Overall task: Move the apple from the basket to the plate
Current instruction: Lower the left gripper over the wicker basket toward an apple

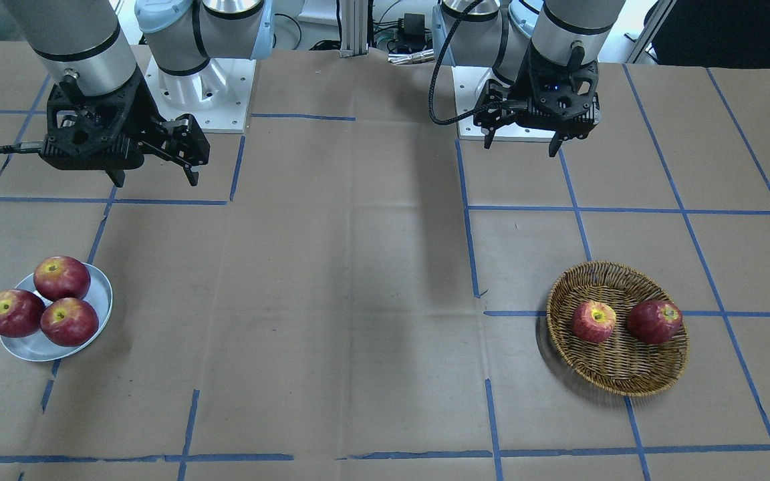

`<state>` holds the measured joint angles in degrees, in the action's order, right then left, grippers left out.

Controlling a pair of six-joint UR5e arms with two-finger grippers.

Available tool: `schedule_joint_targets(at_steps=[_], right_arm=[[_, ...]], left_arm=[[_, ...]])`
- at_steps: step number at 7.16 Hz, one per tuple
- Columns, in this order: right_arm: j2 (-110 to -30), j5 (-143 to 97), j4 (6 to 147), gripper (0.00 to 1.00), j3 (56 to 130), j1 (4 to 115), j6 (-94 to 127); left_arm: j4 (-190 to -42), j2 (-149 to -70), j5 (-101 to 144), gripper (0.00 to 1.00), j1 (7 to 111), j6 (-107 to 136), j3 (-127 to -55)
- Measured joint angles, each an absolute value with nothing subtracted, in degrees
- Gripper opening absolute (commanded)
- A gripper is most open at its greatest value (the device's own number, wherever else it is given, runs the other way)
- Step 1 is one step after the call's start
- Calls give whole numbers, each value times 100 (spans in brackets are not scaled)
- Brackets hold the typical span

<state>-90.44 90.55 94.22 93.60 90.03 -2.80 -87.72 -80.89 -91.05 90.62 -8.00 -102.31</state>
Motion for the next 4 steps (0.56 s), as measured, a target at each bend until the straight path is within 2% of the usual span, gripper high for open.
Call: schedule_joint_targets(at_steps=[4], right_arm=[[-9044,9061,9423,100,9360,9000,-284]], left_arm=[[-8774,-8025,-9124,100,9064,-818,-10297]])
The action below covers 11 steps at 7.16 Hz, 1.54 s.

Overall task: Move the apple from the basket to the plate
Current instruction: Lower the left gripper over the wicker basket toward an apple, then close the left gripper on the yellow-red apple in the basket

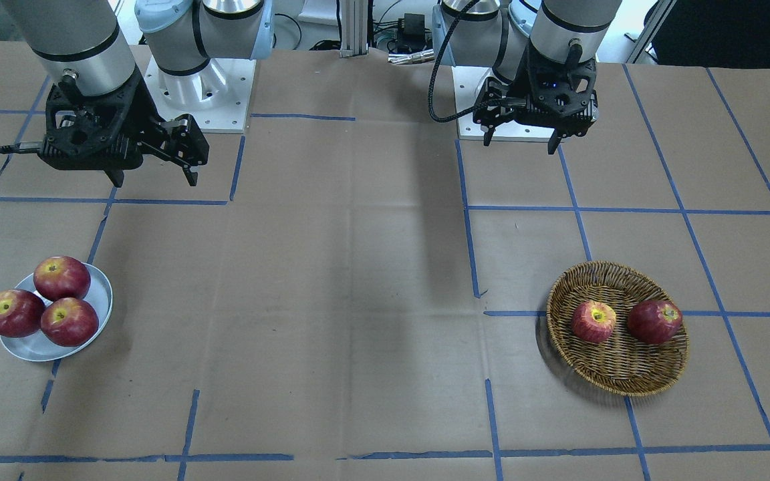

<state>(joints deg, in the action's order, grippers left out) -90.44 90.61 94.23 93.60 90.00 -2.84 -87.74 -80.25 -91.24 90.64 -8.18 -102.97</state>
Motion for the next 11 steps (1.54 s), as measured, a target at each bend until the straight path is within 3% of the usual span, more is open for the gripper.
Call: schedule_joint_targets(at_steps=[7,11], right_arm=[[-9044,9062,9422,100,9360,9000,-290],[-9044,9061,9422,100,9360,9000,-290]], left_arm=[[-8114,-8306,-9294,100,9053,-896,-10324],[-6900,-9275,-9306,100,8595,-2420,-10463]])
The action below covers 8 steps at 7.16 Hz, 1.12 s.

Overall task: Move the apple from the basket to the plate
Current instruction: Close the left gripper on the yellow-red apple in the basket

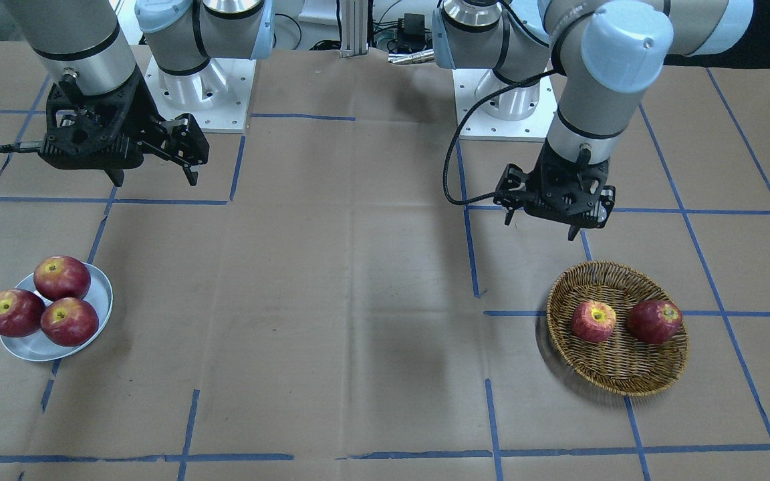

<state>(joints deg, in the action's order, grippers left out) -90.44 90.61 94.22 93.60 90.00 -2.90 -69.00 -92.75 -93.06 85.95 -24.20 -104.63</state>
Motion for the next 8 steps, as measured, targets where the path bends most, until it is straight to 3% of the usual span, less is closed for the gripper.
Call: schedule_joint_targets(at_steps=[4,8], right_arm=[[-9044,9062,9422,100,9360,9003,-282],[-9044,9062,9422,100,9360,9001,-283]], left_arm=[[-5653,-10512,-9285,100,7631,-3800,-10445],[-5344,-11232,-9298,100,7470,-3983,-10355]])
